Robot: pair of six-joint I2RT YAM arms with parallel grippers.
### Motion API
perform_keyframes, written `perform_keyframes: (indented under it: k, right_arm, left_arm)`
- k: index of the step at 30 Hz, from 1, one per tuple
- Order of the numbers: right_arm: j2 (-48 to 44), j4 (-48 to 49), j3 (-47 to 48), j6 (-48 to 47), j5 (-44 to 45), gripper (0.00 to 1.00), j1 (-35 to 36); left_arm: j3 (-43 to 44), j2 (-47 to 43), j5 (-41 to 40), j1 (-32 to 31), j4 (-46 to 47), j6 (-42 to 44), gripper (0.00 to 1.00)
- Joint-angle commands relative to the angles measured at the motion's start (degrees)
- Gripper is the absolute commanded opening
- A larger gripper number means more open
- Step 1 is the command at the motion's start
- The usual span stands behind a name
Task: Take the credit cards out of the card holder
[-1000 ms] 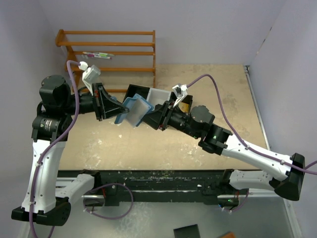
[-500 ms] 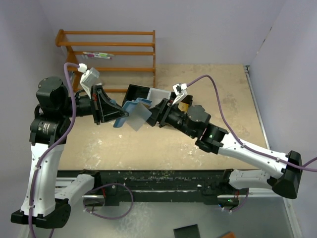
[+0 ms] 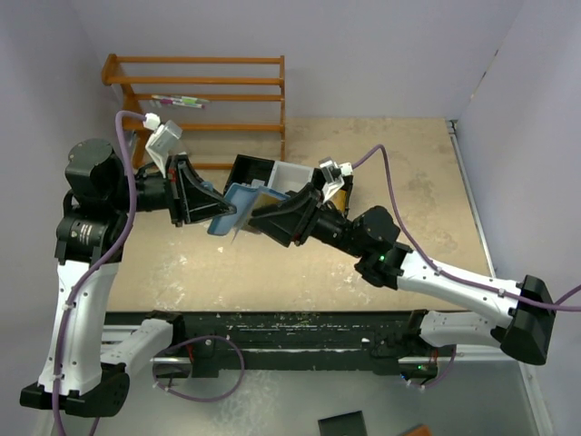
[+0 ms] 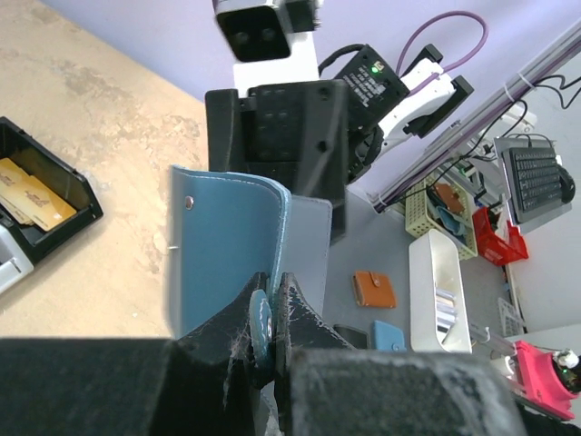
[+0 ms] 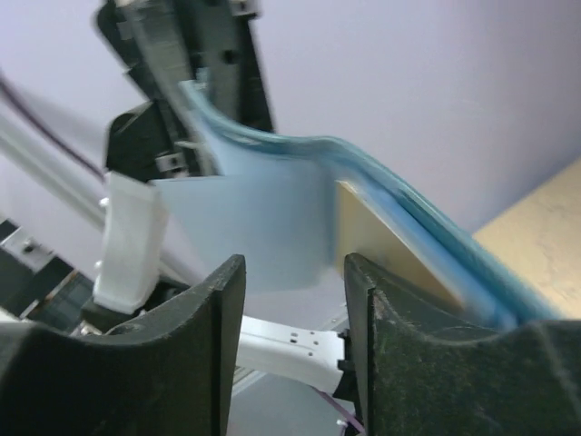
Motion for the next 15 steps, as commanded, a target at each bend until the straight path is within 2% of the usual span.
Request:
perform_keyframes:
  k: [1, 5, 8, 11, 13, 15]
  right_arm:
    - [0.26, 10.37, 0.19, -0.23, -4.79, 0.54, 0.59]
    - [0.49, 5.75, 0.17, -0.75, -0.18, 0.66, 0.68]
    - [1.02, -0.69, 1.96, -1.41, 2.84, 0.65, 0.64]
    - [0.92, -0.42, 2.10, -2.08, 3.62, 0.61, 0.60]
    - [0.35, 0.36, 2.60, -5.11, 3.31, 0.58, 0.73]
    - [-0.88, -3.98, 5.00, -10.25, 4.29, 0.57, 0.68]
  left_arm:
    - [0.09, 0.10, 2.17, -0.23, 4.68, -4.12, 0.00]
    - [-0.11, 0.04, 2.98, -0.23, 6.20, -5.81, 0.00]
    - [-0.09, -0.14, 3.40, -0.23, 6.72, -6.26, 0.00]
    - [-0.29, -0.33, 3.31, -0.22, 6.29, -5.36, 0.00]
    - [-0.47, -0.42, 3.50, -0.23, 5.66, -4.83, 0.00]
    - [-0.61, -0.43, 4.10, -0.23, 5.30, -4.72, 0.00]
